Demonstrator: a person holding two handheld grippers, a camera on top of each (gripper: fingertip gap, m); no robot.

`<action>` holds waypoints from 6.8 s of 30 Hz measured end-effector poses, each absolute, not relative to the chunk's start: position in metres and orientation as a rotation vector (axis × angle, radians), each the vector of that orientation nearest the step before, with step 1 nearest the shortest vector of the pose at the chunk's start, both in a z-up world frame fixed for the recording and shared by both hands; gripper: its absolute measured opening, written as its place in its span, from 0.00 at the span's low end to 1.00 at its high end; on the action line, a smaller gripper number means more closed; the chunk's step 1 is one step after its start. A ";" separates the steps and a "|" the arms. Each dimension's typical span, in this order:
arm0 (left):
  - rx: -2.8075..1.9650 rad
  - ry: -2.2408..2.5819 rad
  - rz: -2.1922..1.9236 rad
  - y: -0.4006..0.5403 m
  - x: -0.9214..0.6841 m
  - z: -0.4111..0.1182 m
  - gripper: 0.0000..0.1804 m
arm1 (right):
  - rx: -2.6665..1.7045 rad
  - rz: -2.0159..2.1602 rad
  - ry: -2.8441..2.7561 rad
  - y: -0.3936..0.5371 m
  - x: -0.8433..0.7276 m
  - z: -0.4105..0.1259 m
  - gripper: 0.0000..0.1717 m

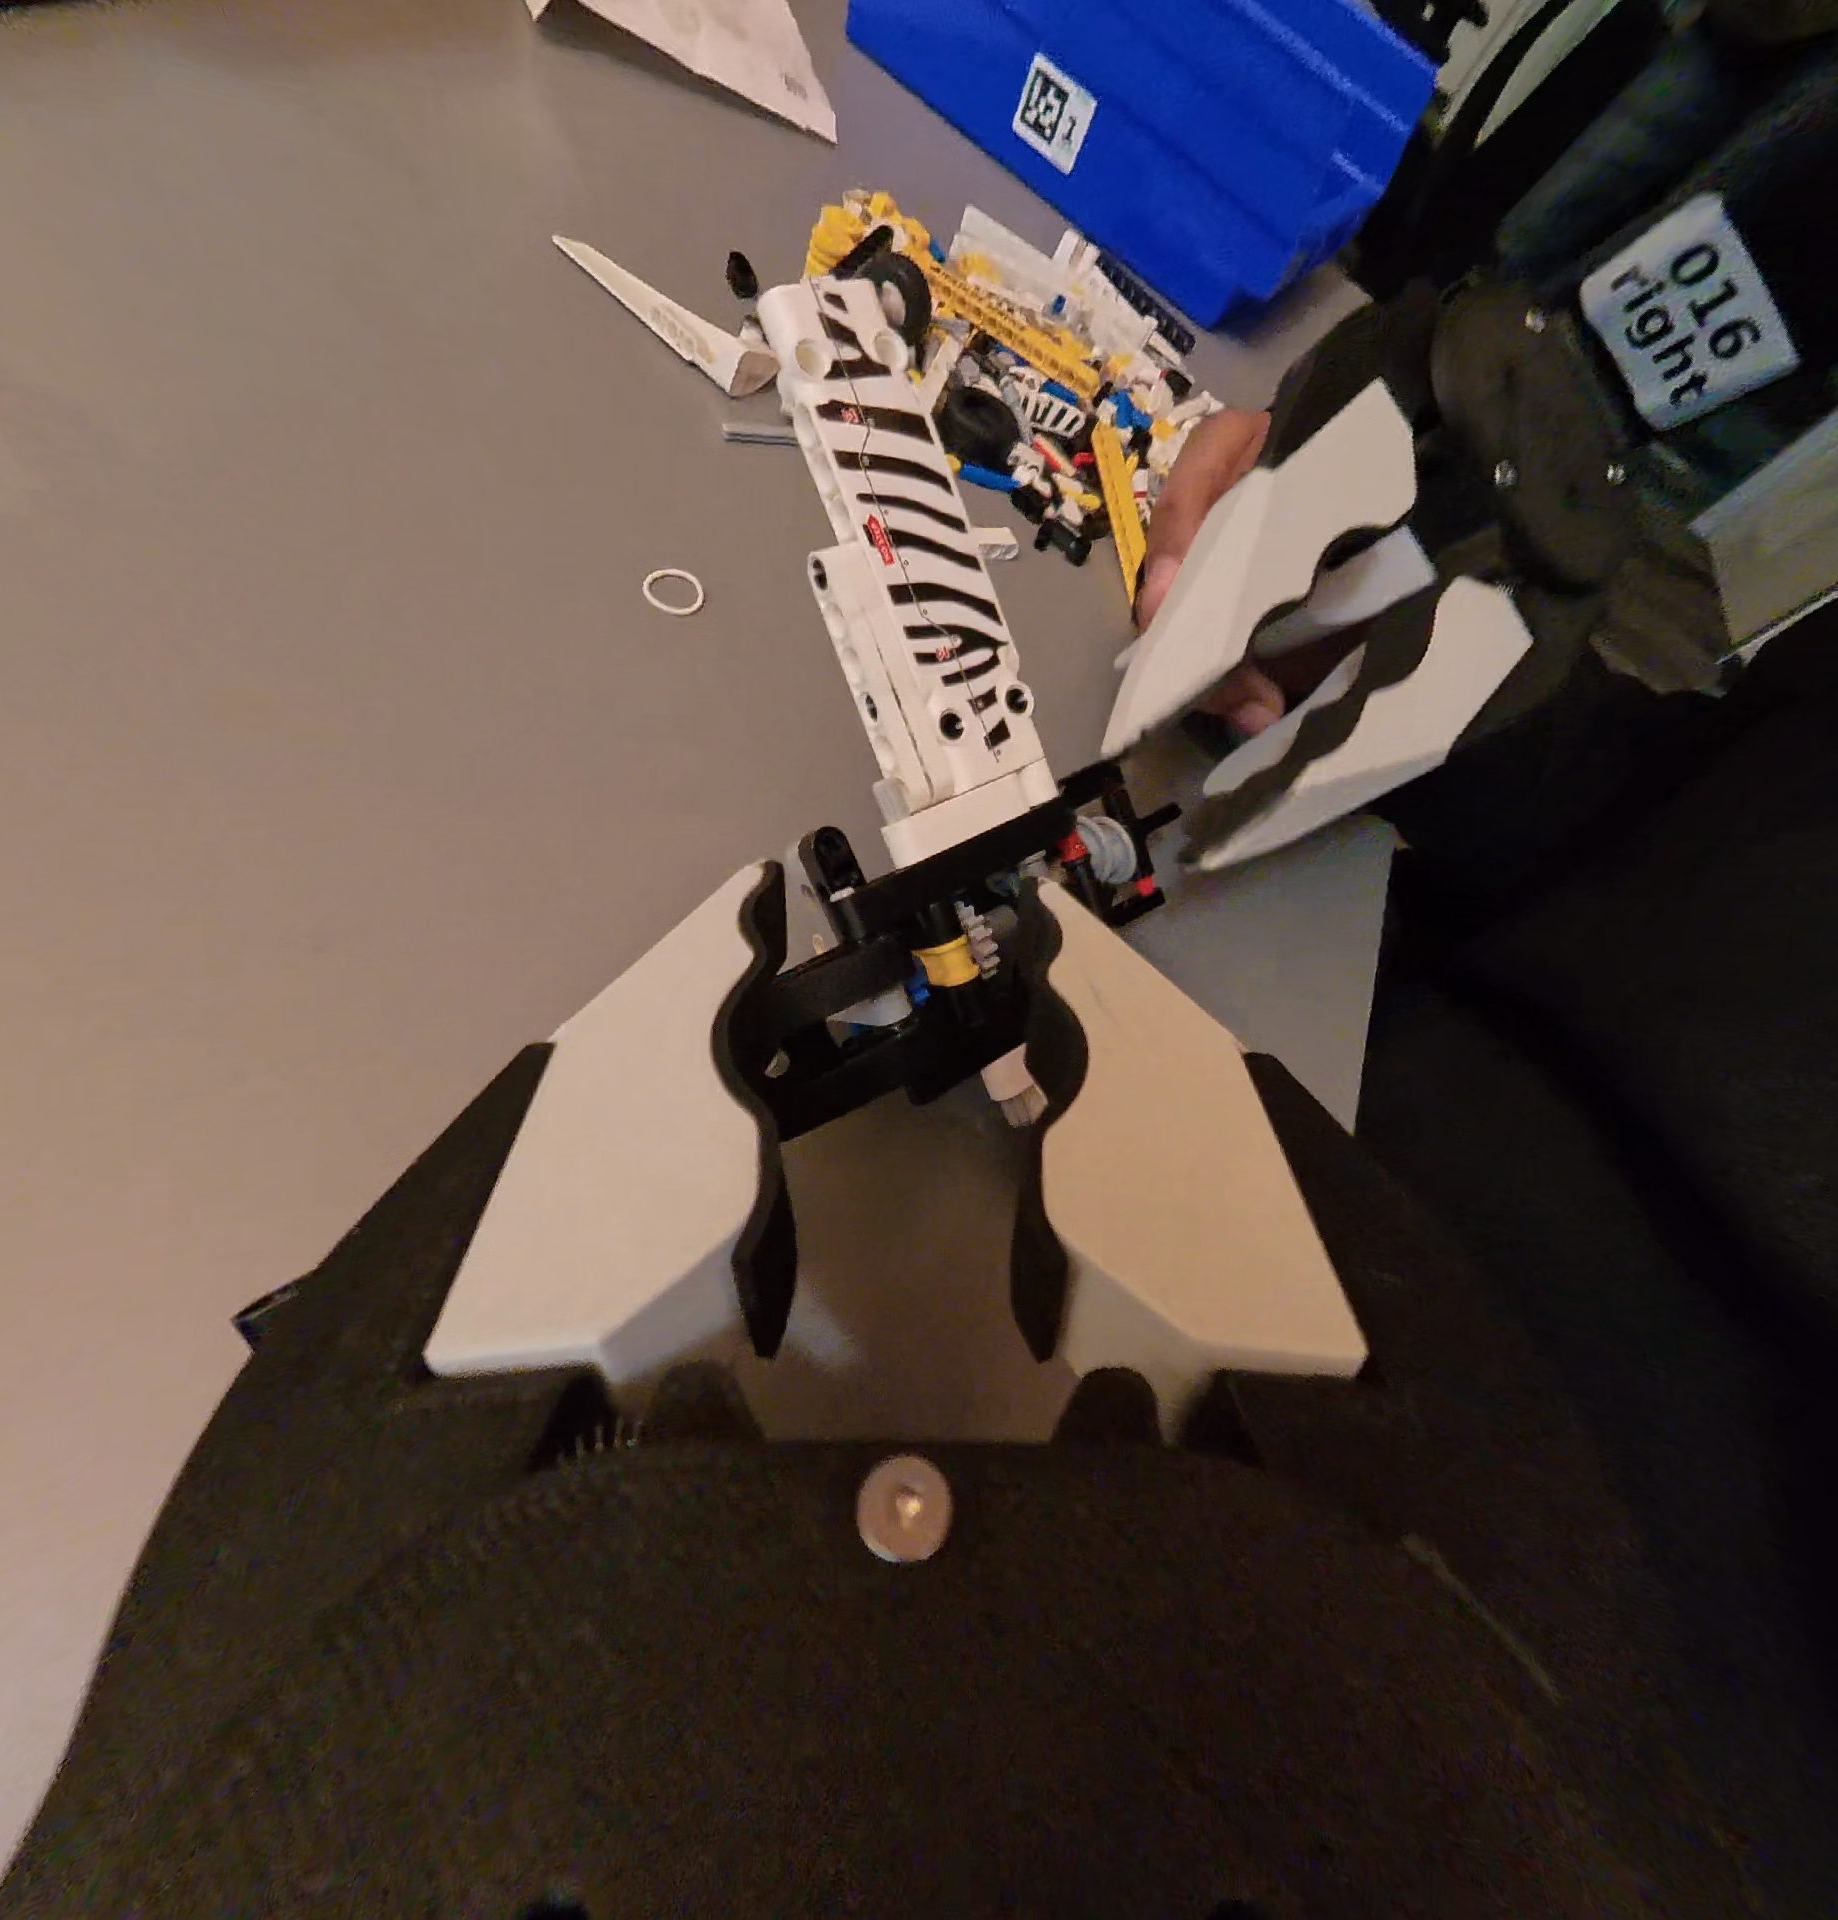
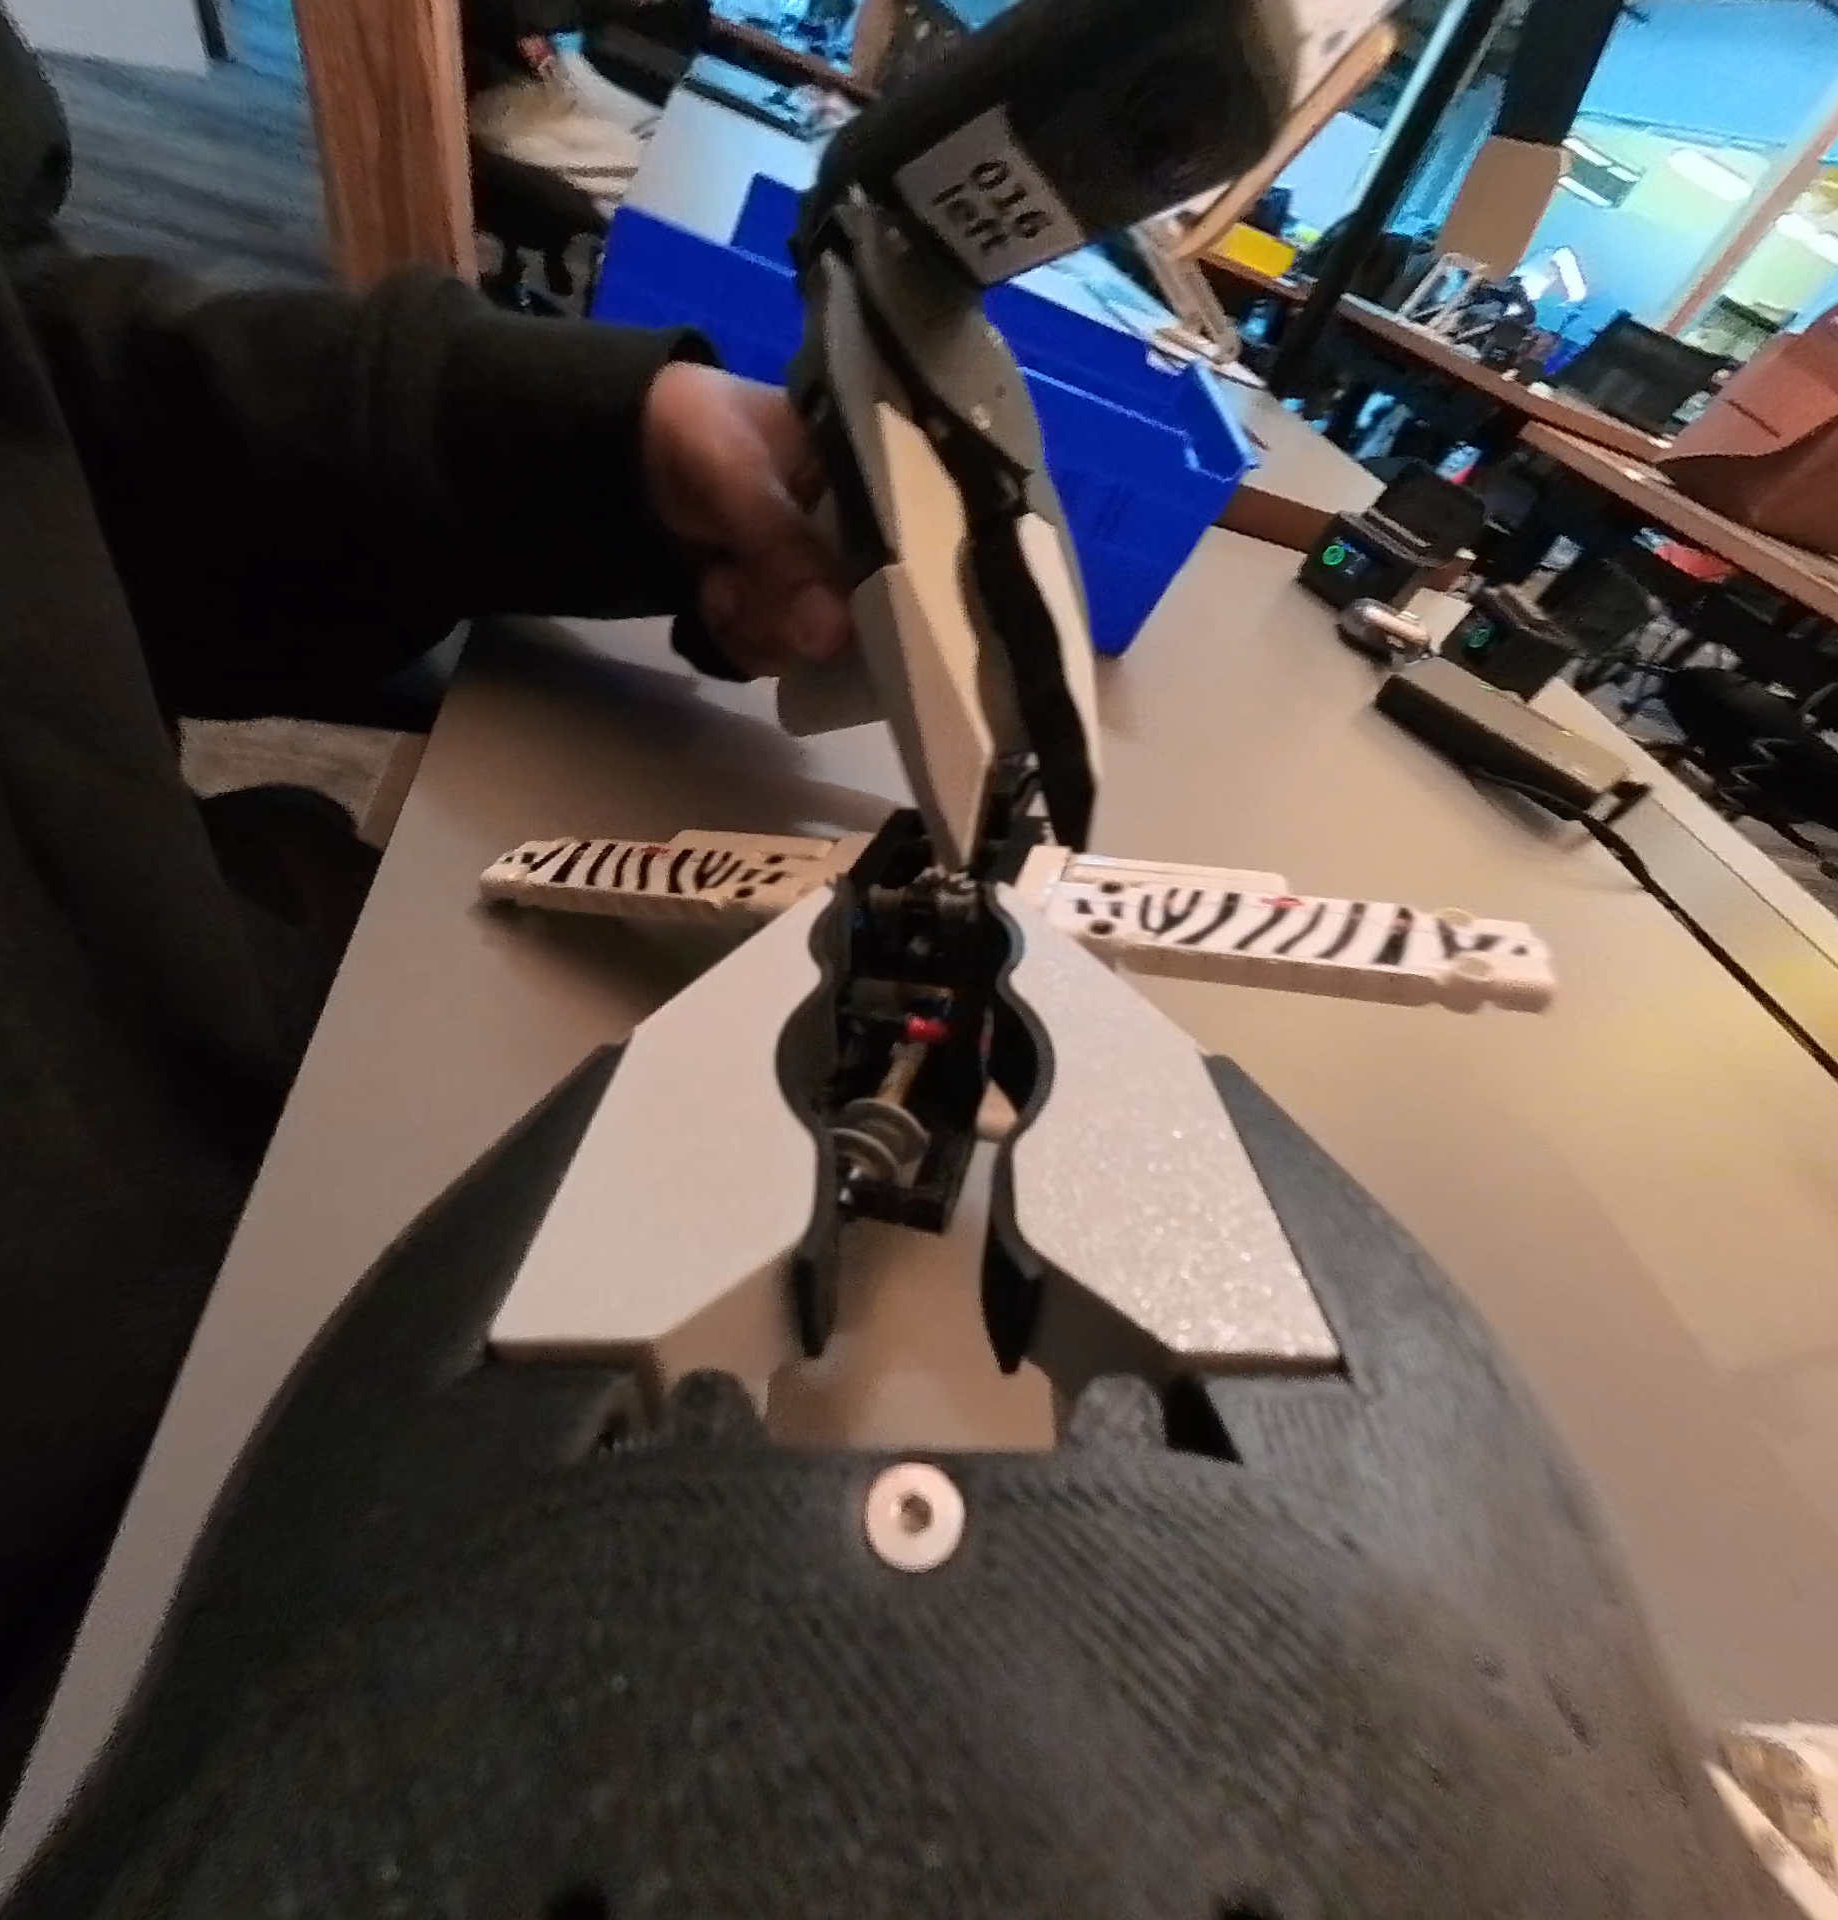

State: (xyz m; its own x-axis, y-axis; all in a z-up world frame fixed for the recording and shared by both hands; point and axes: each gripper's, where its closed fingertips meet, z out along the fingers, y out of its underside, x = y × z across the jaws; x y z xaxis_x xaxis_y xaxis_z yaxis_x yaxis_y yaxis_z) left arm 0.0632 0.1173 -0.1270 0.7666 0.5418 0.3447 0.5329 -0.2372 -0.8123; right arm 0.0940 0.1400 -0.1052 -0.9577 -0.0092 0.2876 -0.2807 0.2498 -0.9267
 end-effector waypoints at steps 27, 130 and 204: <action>-1.914 -0.702 0.195 0.120 0.062 -0.117 0.21 | -0.281 2.044 -2.295 0.160 0.047 -0.088 0.09; -1.914 -0.883 0.632 0.154 0.054 -0.127 0.24 | -1.479 2.732 -2.357 0.157 0.029 -0.091 0.04; -2.004 -0.824 0.679 0.166 0.057 -0.126 0.24 | -1.230 2.368 -2.571 0.160 0.043 -0.104 0.05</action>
